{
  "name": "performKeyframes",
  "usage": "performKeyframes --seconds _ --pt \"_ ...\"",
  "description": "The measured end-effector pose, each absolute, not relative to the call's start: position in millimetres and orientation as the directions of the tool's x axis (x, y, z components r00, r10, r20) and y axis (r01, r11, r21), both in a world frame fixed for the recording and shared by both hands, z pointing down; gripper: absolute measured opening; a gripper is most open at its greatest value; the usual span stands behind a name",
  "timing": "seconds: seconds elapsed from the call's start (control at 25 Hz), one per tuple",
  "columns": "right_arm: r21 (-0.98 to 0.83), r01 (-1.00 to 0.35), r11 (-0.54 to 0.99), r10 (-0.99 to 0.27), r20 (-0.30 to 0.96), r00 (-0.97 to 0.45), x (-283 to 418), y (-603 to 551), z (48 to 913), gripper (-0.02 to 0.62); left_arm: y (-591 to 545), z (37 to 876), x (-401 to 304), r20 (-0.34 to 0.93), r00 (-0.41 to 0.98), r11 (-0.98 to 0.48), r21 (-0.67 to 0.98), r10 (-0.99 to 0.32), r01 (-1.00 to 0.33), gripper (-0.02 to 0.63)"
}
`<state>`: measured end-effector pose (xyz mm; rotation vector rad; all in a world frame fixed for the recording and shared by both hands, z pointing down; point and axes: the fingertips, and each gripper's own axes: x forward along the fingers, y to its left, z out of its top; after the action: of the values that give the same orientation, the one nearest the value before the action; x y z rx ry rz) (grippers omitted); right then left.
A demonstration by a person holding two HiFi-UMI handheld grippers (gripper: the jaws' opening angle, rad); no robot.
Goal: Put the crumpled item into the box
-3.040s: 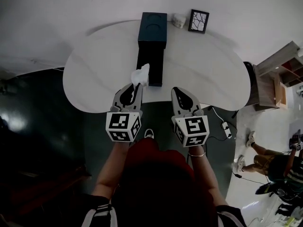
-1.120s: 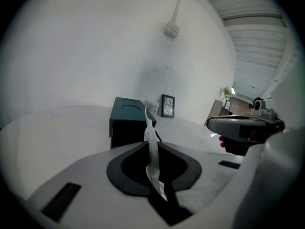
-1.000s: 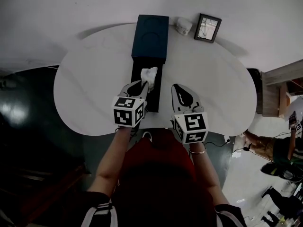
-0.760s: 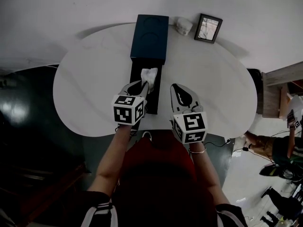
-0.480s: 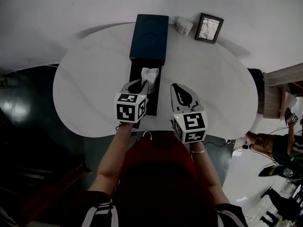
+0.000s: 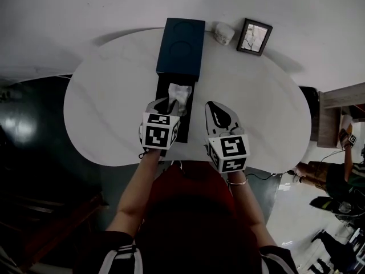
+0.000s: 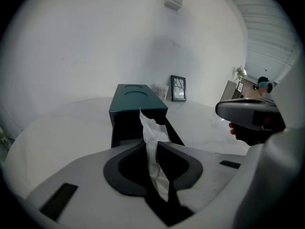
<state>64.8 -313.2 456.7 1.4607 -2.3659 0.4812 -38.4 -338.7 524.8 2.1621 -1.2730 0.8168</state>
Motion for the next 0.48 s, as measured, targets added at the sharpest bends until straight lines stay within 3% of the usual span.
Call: performKeyframes --seconds 0.16,0.48 --pt "-0.124 -0.895 0.428 -0.789 0.433 -0.437 63.6 -316.0 455.5 0.015 -339.2 526.8 -39.0 0.718 0.359 -0.440 0.082 -0.596 -0.894 0.078" --pt "-0.125 -0.890 0.438 -0.782 0.436 -0.446 66.5 -319.8 456.8 0.015 -340.9 528.4 -42.2 0.730 0.300 -0.440 -0.002 -0.615 -0.898 0.161"
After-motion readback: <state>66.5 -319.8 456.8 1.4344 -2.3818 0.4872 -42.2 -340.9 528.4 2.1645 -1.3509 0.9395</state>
